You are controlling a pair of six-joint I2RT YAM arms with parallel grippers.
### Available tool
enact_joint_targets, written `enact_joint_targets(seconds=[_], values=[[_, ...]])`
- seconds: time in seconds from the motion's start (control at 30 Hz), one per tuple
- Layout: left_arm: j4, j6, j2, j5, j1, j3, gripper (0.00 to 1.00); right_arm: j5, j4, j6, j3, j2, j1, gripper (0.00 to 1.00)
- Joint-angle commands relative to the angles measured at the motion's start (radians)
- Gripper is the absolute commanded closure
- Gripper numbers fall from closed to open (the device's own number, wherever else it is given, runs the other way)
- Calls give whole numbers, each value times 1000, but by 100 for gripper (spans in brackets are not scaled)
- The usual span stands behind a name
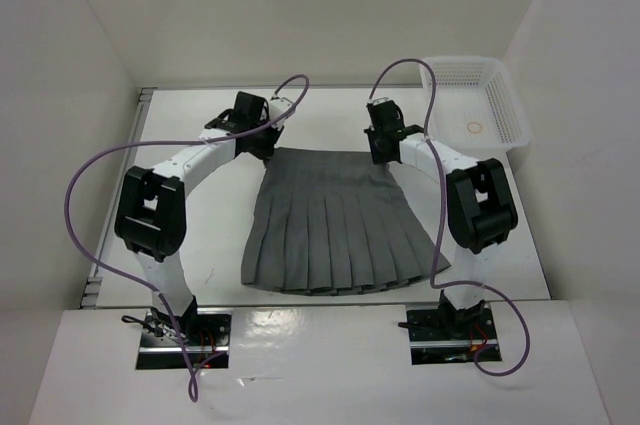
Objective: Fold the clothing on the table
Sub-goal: Fold the skirt
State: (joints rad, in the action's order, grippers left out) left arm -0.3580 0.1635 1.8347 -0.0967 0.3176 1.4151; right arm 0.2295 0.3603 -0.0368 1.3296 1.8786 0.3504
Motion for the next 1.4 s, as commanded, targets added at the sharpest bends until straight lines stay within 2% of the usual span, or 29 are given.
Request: enact_joint_targets(seconds=[0.0,0.23,0.37,0.5,0.63,0.73,0.87,1.0,1.13,1.37], values=[[31,25,30,35,-14,65,100,47,-21,-18,-36,-78,-7,100],[42,-35,-3,-24,-14,27,100,68,-21,-18,-26,-78,-7,100],[42,-65,-57,-3,-14,-73,100,79,-21,-18,58,-29,-16,100],[42,-85,-89,-3,-74,-111,100,79,0,0,155,31,-53,100],[42,-85,-111,-3,-106,-111,100,61,22,11,250,83,-76,100],[19,-67,-101,-3,-106,-48,100,60,45,21,345,113,-85,100],[8,-56,-92,17,-106,24,100,41,68,21,390,125,-85,100],[-1,-42,-92,26,-106,70,100,41,68,21,369,99,-85,100],[-12,-33,-126,-32,-106,79,100,41,68,43,323,36,-85,100],[-100,34,-186,-83,-106,-21,100,-16,117,150,247,-74,-85,100]])
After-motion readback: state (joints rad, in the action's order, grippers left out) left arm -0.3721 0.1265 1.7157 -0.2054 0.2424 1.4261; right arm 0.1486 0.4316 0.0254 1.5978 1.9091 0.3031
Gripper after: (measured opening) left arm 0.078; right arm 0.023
